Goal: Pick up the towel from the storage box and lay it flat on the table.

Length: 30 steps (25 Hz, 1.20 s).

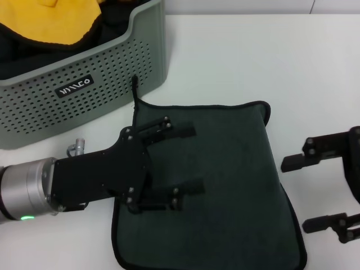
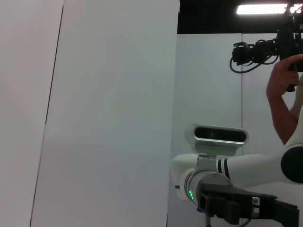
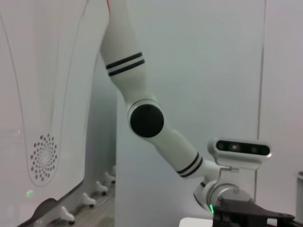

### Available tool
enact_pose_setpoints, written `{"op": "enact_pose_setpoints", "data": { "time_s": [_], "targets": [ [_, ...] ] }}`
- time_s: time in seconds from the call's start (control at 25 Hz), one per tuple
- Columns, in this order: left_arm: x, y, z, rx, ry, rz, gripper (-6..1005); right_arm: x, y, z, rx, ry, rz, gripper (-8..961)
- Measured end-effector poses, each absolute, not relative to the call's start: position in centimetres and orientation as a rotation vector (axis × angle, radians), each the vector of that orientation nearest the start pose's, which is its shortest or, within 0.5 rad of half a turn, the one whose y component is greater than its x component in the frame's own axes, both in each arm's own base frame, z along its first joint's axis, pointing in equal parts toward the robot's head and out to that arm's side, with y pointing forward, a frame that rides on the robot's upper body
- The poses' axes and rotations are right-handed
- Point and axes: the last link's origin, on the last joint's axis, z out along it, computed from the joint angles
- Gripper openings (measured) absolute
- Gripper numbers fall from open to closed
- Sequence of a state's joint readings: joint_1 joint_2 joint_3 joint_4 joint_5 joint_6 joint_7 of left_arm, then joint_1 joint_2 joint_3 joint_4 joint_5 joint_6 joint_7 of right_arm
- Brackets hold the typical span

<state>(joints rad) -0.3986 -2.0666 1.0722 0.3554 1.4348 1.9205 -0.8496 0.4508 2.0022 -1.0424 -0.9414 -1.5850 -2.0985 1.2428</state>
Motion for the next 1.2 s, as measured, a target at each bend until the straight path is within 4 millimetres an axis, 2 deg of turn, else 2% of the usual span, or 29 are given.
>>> {"op": "enact_pose_setpoints", "data": {
  "time_s": [0.2, 1.2],
  "targets": [
    [-23.9, 24.1, -2.0, -2.679, -0.152, -1.437, 865, 19.4, 26.3, 5.2, -3.071, -0.287, 1.155, 658],
    [-24.5, 23.8, -2.0, -2.651, -0.179, -1.425, 865, 19.7, 27.4, 3.3, -3.001, -0.224, 1.235, 654]
  ]
}}
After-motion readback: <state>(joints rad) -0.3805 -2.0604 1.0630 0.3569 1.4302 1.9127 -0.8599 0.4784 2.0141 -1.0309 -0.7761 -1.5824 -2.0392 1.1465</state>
